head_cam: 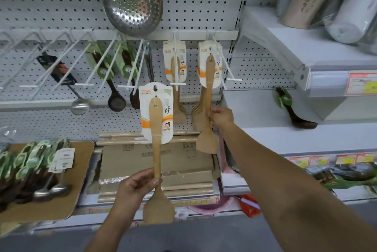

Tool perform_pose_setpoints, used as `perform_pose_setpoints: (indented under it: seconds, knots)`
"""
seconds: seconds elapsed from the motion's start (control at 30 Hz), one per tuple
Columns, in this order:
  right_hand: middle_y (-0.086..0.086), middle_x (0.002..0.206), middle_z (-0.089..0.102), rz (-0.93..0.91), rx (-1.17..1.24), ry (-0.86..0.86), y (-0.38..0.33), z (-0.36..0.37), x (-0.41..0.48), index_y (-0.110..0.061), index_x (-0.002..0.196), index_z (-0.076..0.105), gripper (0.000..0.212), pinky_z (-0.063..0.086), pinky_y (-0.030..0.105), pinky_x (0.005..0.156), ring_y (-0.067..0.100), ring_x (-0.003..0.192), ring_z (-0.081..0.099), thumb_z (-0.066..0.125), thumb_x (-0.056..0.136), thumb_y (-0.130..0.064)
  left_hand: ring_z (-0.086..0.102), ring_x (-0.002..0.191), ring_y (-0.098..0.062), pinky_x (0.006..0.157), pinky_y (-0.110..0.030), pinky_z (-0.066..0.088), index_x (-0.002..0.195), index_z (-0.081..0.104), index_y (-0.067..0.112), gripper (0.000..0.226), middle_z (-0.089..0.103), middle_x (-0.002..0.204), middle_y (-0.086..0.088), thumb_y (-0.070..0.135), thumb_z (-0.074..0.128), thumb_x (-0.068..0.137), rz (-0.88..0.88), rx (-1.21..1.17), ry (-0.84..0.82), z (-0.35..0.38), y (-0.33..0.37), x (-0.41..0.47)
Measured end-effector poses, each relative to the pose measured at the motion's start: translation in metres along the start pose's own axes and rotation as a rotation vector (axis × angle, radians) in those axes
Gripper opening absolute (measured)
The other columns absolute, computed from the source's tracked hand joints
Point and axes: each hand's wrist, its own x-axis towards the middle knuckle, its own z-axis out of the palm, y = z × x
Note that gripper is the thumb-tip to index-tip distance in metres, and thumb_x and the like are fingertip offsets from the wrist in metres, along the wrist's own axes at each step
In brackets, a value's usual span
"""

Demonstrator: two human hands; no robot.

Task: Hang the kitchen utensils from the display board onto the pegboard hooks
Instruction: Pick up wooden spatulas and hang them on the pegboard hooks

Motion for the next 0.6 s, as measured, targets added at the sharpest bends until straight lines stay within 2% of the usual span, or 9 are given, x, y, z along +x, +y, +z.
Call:
perform_pose_setpoints:
  seconds: [0.07,0.13,0.2,0.27,0.33,0.4,0.47,0.53,0.6]
  knots:
    - [0.007,0.110,0.071,0.016,0.010,-0.010,0.006,-0.003,0.004,-0.011,0.102,0.073,0.015,0.057,0.040,0.094,0.025,0.099,0.069,0.070,0.089,-0.004,0.072,0.098,-0.029,0.086,-0.029,0.059,0.107,0.073,0.006,0.034,0.076,0.100,-0.013,0.002,0.073,0.073,-0.005,0.008,-0.014,-0.001,0.000,0.001]
    - [0.006,0.112,0.071,0.039,0.027,0.002,0.011,-0.008,0.005,-0.016,0.096,0.074,0.014,0.056,0.040,0.097,0.023,0.103,0.068,0.070,0.088,-0.005,0.072,0.098,-0.028,0.086,-0.031,0.057,0.106,0.074,0.007,0.032,0.076,0.099,-0.013,0.000,0.073,0.075,-0.017,0.020,-0.028,0.000,0.000,0.002]
    - [0.003,0.115,0.067,0.051,0.045,0.019,0.011,-0.014,0.000,-0.005,0.111,0.071,0.022,0.051,0.031,0.101,0.020,0.105,0.064,0.066,0.090,-0.002,0.072,0.097,-0.029,0.085,-0.030,0.057,0.105,0.074,0.006,0.029,0.076,0.098,-0.014,-0.004,0.071,0.077,-0.029,0.024,-0.036,0.001,-0.001,0.004]
    - [0.009,0.119,0.068,0.023,0.058,0.011,0.011,-0.017,-0.008,-0.001,0.119,0.068,0.028,0.052,0.027,0.096,0.021,0.104,0.065,0.062,0.092,0.002,0.072,0.095,-0.029,0.082,-0.028,0.058,0.104,0.074,0.004,0.029,0.076,0.097,-0.015,-0.007,0.071,0.078,-0.024,0.031,-0.045,0.001,-0.002,0.005]
    - [0.016,0.117,0.070,0.010,0.088,-0.036,0.006,-0.019,-0.023,-0.002,0.118,0.068,0.029,0.056,0.026,0.088,0.021,0.099,0.071,0.062,0.091,0.005,0.072,0.094,-0.029,0.080,-0.027,0.059,0.104,0.074,0.003,0.029,0.075,0.096,-0.017,-0.009,0.070,0.078,-0.019,0.027,-0.060,0.003,-0.005,0.006]
    - [0.019,0.105,0.072,0.045,0.271,-0.111,-0.005,-0.015,-0.047,0.005,0.117,0.065,0.026,0.060,0.025,0.077,0.021,0.086,0.075,0.059,0.092,0.009,0.071,0.091,-0.030,0.077,-0.026,0.059,0.104,0.073,0.001,0.029,0.075,0.095,-0.019,-0.011,0.069,0.077,-0.028,0.014,-0.071,0.007,-0.007,0.004]
    - [0.023,0.102,0.073,0.000,0.429,-0.176,-0.022,-0.009,-0.078,0.008,0.114,0.064,0.024,0.061,0.030,0.078,0.026,0.088,0.076,0.053,0.093,0.012,0.071,0.090,-0.031,0.075,-0.026,0.059,0.104,0.072,-0.001,0.029,0.074,0.095,-0.021,-0.012,0.069,0.077,-0.041,0.002,-0.087,0.012,-0.009,0.001]
    - [0.020,0.103,0.074,-0.081,0.495,-0.229,-0.035,-0.003,-0.113,0.001,0.109,0.067,0.022,0.060,0.035,0.082,0.029,0.093,0.074,0.051,0.096,0.007,0.071,0.088,-0.031,0.076,-0.028,0.059,0.103,0.073,-0.001,0.029,0.074,0.094,-0.022,-0.004,0.076,0.074,-0.043,-0.020,-0.104,0.018,-0.011,-0.002]
    - [0.016,0.101,0.075,-0.070,0.538,-0.273,-0.041,0.000,-0.143,-0.004,0.106,0.069,0.019,0.058,0.036,0.074,0.029,0.091,0.072,0.052,0.099,-0.005,0.071,0.087,-0.030,0.079,-0.032,0.060,0.099,0.076,0.003,0.037,0.074,0.094,-0.021,0.011,0.088,0.065,-0.042,-0.033,-0.119,0.022,-0.012,-0.005]
